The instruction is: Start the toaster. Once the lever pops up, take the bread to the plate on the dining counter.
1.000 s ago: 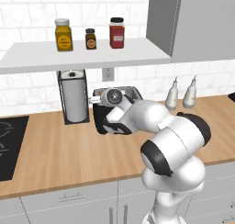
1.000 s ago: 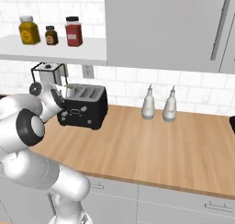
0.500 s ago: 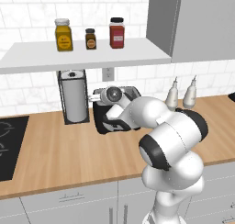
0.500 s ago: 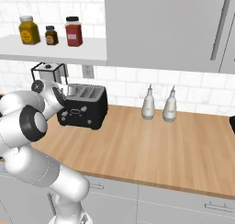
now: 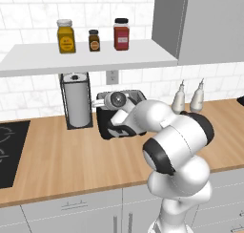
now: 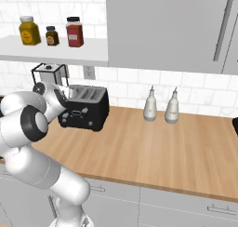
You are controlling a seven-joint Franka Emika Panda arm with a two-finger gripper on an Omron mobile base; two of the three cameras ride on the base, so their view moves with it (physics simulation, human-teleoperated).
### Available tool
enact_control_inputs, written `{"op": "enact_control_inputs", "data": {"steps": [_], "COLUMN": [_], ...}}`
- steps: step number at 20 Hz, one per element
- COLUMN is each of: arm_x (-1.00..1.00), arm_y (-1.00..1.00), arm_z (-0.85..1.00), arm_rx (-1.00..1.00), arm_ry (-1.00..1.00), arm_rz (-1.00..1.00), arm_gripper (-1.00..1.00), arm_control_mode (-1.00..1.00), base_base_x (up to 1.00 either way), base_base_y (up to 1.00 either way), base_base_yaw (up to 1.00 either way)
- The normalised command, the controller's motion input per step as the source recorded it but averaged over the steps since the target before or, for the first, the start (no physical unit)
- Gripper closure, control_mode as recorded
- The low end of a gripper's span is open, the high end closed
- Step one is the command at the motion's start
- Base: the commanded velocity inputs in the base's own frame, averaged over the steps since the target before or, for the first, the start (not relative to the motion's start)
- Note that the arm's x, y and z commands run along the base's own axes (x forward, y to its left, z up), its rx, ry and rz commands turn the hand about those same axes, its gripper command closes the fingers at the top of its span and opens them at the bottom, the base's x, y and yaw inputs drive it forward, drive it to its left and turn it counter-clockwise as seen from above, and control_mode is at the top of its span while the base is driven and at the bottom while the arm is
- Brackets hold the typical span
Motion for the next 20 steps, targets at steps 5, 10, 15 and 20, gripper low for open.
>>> {"op": "enact_control_inputs", "data": {"steps": [5,10,15,20], "arm_x": [0.00,0.00,0.00,0.00], "arm_y": [0.00,0.03,0.00,0.04], "arm_z": [-0.02,-0.09,0.00,0.00], "arm_rx": [0.00,0.00,0.00,0.00], "arm_ry": [0.00,0.00,0.00,0.00], "arm_rz": [0.00,0.00,0.00,0.00], "arm_gripper": [-1.00,-1.00,-1.00,-1.00], "arm_control_mode": [-1.00,-1.00,-1.00,-1.00], "base_base_x": [0.00,0.00,0.00,0.00], "base_base_y": [0.00,0.00,0.00,0.00], "base_base_yaw": [0.00,0.00,0.00,0.00]}}
